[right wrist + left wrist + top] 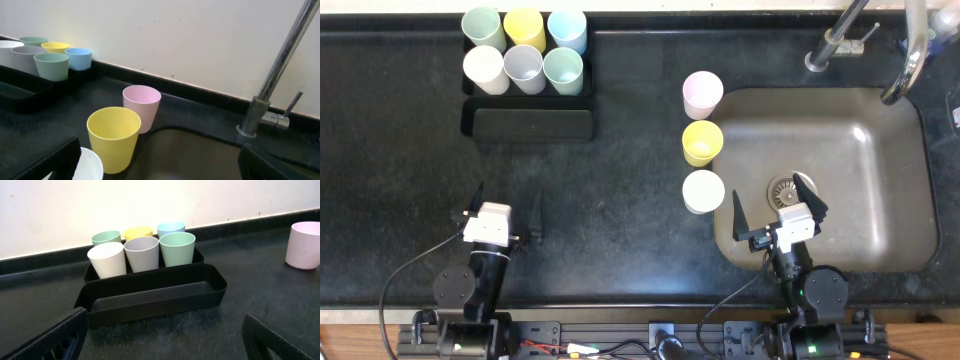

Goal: Store Cups

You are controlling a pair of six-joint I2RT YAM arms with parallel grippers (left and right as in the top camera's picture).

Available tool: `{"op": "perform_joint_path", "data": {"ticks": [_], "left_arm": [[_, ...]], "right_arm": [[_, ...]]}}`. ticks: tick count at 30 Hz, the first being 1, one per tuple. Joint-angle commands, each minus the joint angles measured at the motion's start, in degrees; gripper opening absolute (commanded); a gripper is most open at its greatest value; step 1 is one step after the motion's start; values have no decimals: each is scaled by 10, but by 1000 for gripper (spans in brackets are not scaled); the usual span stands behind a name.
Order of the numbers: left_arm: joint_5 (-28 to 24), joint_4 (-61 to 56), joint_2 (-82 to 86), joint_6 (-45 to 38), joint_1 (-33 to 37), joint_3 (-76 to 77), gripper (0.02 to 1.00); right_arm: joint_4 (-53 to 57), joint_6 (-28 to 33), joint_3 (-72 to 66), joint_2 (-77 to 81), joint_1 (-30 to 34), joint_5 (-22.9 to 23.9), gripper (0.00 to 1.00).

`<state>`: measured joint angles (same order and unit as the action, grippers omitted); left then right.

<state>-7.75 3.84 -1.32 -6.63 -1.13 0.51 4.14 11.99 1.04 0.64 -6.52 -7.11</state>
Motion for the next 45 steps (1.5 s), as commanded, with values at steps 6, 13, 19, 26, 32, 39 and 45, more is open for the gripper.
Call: {"op": "perform_joint_path", "data": {"ticks": [6,13,19,26,32,39,45], "left_arm": [[-1,1,12,-10,0,-1,998],[-1,1,12,-10,0,-1,998],[-1,1,12,-10,0,-1,998],[-1,1,12,-10,0,-1,998],[-1,1,12,-10,-2,-1,998],[-1,2,12,-10,-18,-1,998],[0,2,12,-10,-17,-1,998]], "right_arm": [[-3,-4,-7,-4,-3,1,996],[-3,-4,-7,-4,-3,1,998],[-3,-4,-7,-4,-3,1,998],[-3,-4,-7,-4,-3,1,996],[-3,-4,-7,-4,-3,1,996],[-3,-4,-7,-4,-3,1,998],[-3,-4,-7,-4,-3,1,998]]}}
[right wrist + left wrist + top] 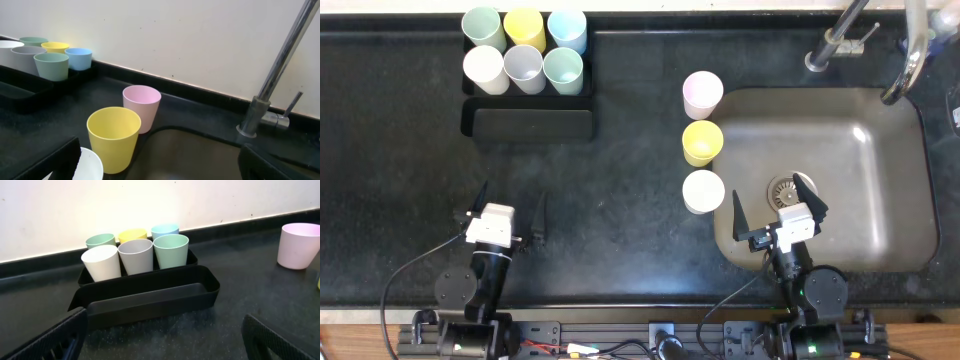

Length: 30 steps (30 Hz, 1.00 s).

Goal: Store Cups

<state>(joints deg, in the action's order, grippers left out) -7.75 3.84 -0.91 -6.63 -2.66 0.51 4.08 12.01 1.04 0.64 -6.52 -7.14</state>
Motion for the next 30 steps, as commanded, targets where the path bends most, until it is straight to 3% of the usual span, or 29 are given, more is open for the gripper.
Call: {"op": "perform_joint_path", "data": {"ticks": [1,3,7,11,15,18,22,25,30], "left_arm": [[-2,2,7,-10,0,0,1000],[-24,2,0,-4,1,8,998],[-150,2,-111,-4,3,101,1000],[-300,30,-338,-4,-5,309,998],[-371,166,-549,41,-11,567,998],[-353,301,-697,145,-20,775,998],[-251,445,-865,225,-67,1009,998],[-145,502,-961,244,-143,1125,998],[79,558,-1083,331,-287,1225,998]], "right_arm": [[-2,-4,-7,-4,-3,1,996],[-2,-4,-7,-4,-3,2,998],[-2,-4,-7,-4,-3,2,996],[-2,-4,-7,-4,-3,2,996],[-2,-4,-7,-4,-3,2,996],[-2,-4,-7,-4,-3,2,996],[-2,-4,-7,-4,-3,2,998],[-2,-4,-7,-4,-3,2,996],[-2,-4,-7,-4,-3,2,993]]}}
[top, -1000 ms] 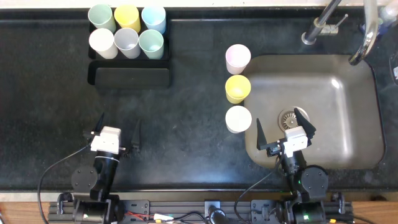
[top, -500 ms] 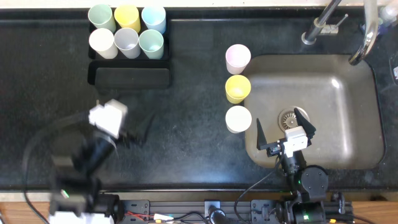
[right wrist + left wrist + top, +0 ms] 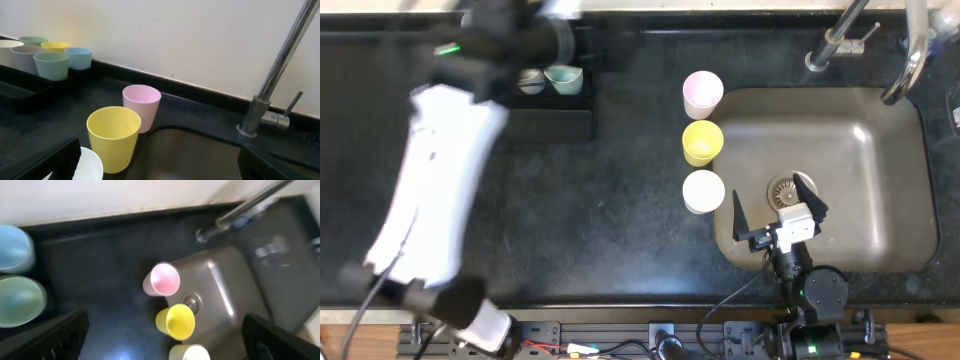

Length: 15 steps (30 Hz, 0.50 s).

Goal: Store Cups

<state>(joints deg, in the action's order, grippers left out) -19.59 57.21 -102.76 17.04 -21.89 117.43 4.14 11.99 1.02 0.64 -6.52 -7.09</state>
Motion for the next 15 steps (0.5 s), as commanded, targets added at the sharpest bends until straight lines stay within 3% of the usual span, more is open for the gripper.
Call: {"op": "perform_joint_path", "data": {"ticks": [1,4,15], "left_arm": [[228,32,-81,119,-113,61,1000],[275,40,-129,186,-149,61,998],[248,0,-231,225,-142,88,1000]], "right_arm": [[-3,-4,-7,-4,-3,1,998],[-3,-4,-7,-4,-3,1,996],[-3,-4,-7,-4,-3,1,996]]}}
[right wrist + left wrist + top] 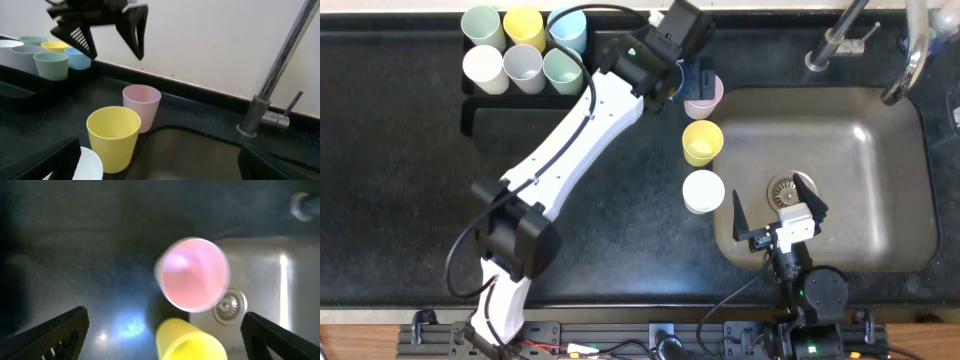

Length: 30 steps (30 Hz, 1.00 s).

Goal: Store Cups

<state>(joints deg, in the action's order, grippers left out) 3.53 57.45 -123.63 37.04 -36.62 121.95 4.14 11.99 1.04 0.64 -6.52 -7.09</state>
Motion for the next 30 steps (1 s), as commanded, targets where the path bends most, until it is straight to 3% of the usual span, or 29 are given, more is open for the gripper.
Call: {"op": "perform_joint_path", "data": {"ticks": [1,12,30], "left_arm": [[17,-2,-32,25,6,54,1000],[15,75,-97,25,9,129,1000],[-14,73,-130,51,9,128,1000]], "right_arm": [[-3,-4,-7,-4,-3,1,998],[-3,-4,-7,-4,-3,1,998],[-3,-4,-7,-4,-3,1,998]]}}
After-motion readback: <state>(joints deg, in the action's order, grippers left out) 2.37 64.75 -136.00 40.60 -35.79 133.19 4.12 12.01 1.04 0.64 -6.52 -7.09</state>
